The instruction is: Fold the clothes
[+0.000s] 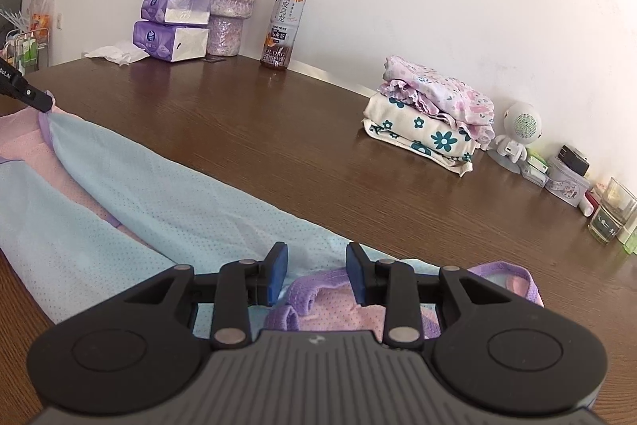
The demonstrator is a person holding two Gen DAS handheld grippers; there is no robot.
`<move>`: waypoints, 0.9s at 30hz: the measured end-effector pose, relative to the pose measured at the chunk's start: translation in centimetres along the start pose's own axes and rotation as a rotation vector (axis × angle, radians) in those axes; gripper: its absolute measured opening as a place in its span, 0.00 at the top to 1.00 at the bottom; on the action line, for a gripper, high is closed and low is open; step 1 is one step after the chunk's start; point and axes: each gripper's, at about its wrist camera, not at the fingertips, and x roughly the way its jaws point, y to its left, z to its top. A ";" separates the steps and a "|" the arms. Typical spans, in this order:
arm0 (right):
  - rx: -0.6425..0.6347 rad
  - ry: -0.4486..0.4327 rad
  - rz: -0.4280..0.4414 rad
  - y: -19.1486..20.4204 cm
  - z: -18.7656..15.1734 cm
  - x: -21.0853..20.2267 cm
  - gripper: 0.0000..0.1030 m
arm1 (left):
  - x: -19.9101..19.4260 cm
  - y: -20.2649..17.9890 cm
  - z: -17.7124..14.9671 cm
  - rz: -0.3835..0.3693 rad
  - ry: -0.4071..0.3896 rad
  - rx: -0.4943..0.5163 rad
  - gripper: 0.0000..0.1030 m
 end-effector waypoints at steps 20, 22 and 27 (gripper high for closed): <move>0.170 -0.123 0.014 -1.1 -0.1 -4.8 0.63 | -0.1 -8.3 -1.2 -0.091 -0.024 0.285 0.54; 0.188 -0.129 0.009 -1.3 -0.3 -5.4 0.63 | 1.2 -9.3 -1.5 -0.085 0.008 0.325 0.55; 0.214 -0.129 -0.012 -1.7 -1.0 -6.4 0.63 | 2.6 -10.0 -2.3 -0.035 0.018 0.383 0.56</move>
